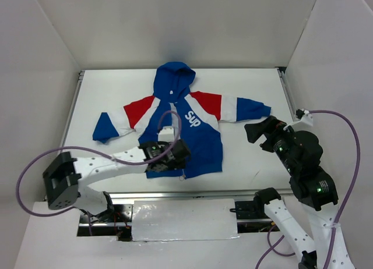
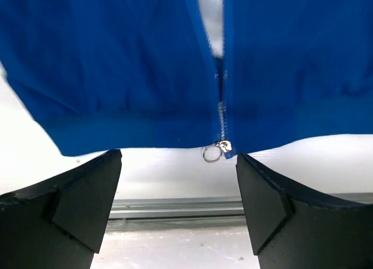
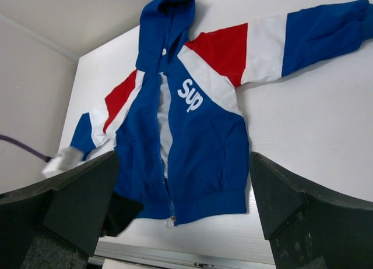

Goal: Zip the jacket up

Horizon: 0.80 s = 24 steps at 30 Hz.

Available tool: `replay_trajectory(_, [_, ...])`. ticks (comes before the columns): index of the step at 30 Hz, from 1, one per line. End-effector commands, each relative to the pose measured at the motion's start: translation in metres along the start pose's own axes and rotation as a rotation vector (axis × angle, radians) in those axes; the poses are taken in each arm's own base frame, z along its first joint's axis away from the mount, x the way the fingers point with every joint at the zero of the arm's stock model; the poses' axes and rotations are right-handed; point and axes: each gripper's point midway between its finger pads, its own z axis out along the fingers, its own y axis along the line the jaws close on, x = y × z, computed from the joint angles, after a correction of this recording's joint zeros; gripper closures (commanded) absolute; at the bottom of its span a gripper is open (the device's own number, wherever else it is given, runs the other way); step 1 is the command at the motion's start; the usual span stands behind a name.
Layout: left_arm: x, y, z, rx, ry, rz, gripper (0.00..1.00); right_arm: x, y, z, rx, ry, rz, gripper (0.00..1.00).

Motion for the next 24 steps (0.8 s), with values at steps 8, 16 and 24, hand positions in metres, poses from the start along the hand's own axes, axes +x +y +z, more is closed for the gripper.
replay_trajectory(8, [0.019,-0.012,0.033,-0.114,-0.01,-0.074,0.16,0.007,0.011,0.004,-0.076,0.028,-0.029,0.0])
replay_trajectory(16, [0.032,-0.012,0.044,-0.132,0.026,-0.072,0.28,0.008,0.01,0.006,-0.075,0.024,-0.032,0.0])
replay_trajectory(24, [0.041,-0.013,0.053,-0.169,0.054,-0.065,0.31,0.012,0.014,0.006,-0.108,0.037,-0.036,0.0])
